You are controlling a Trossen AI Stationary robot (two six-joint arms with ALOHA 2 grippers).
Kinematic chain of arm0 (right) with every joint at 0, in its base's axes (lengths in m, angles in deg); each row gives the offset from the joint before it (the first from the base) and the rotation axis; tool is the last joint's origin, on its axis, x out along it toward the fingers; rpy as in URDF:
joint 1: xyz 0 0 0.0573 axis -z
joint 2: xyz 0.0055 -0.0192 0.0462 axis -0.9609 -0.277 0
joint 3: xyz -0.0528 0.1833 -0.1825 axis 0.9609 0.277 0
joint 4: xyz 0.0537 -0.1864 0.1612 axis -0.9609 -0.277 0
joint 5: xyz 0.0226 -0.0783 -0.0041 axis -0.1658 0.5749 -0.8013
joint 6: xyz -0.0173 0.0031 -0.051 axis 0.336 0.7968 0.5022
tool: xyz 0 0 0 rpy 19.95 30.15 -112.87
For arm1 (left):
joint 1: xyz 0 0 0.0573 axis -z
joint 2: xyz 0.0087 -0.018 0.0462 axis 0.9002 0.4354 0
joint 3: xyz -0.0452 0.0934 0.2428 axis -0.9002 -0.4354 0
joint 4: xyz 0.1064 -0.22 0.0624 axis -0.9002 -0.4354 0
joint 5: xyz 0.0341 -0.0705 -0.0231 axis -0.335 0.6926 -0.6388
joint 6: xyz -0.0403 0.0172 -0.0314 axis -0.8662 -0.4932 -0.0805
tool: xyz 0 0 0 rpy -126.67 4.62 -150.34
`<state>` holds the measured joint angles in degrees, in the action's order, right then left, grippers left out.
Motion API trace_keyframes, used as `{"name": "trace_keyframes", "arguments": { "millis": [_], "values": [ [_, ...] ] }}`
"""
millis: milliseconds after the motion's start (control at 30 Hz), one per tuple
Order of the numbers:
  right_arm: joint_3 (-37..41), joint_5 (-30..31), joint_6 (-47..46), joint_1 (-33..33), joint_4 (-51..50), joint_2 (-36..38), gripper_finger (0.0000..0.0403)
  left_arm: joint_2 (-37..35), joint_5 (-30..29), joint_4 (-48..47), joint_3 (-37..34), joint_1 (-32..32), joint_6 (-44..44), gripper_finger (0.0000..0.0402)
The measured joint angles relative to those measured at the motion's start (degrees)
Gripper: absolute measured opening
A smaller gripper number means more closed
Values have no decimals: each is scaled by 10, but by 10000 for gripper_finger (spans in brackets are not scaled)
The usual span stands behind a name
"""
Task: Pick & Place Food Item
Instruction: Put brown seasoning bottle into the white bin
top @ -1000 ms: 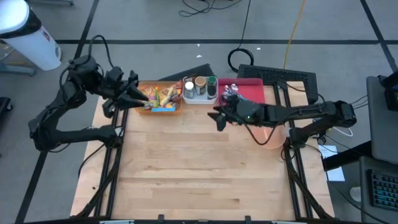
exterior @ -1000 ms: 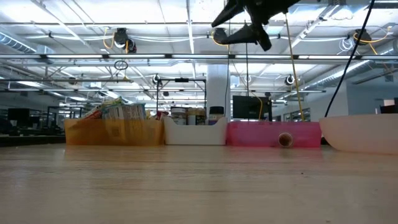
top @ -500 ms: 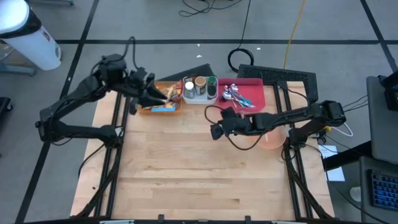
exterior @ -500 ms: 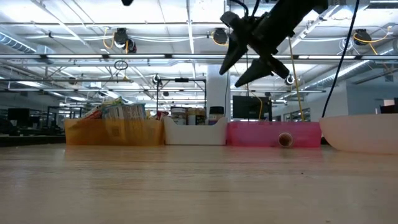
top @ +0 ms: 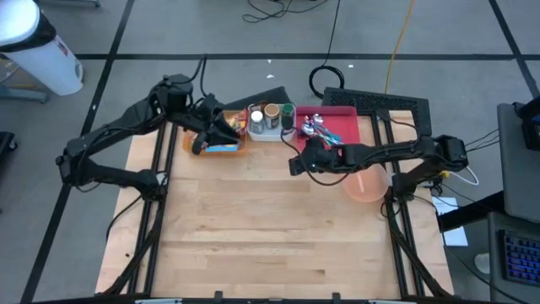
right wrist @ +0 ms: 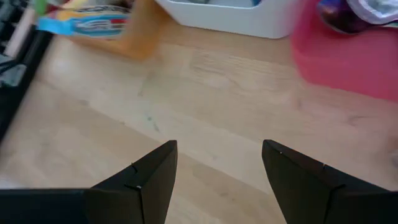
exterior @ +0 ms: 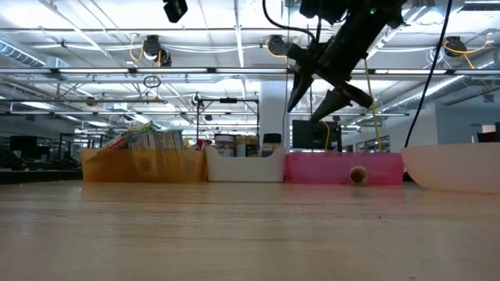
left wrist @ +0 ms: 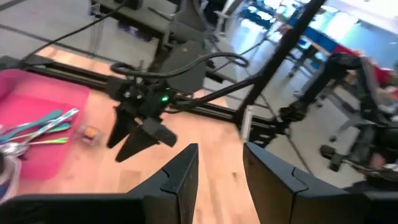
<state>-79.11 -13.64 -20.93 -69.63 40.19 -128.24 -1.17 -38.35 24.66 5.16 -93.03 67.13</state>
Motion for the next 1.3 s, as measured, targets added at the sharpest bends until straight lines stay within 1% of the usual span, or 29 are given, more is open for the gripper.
{"name": "trace_keyframes", "arguments": {
  "millis": [100,233,400,567,700,800,900,1000,1167,1300],
  "values": [
    [0,-4,-16,15,-6,0,228,9,-16,2,0,0,1,131],
    [-1,-31,-24,34,-1,6,228,15,-23,17,0,0,3,131],
    [-1,-30,-23,48,1,5,228,15,-32,59,0,0,3,131],
    [-1,-35,-26,51,6,7,228,15,-90,88,0,0,10,131],
    [-1,-80,-42,51,12,11,228,15,-150,105,0,-1,18,131],
    [-1,-104,-1,51,13,19,228,15,-205,114,0,0,11,131],
    [-1,-104,35,51,29,20,228,15,-253,126,0,0,-28,131],
    [0,-104,81,51,64,22,228,15,-278,147,0,-1,-63,131],
    [-1,-104,157,51,113,22,228,15,-278,190,0,-4,-84,131],
    [-1,-116,163,55,105,22,229,15,-278,209,0,-11,-83,131]
  ]
}}
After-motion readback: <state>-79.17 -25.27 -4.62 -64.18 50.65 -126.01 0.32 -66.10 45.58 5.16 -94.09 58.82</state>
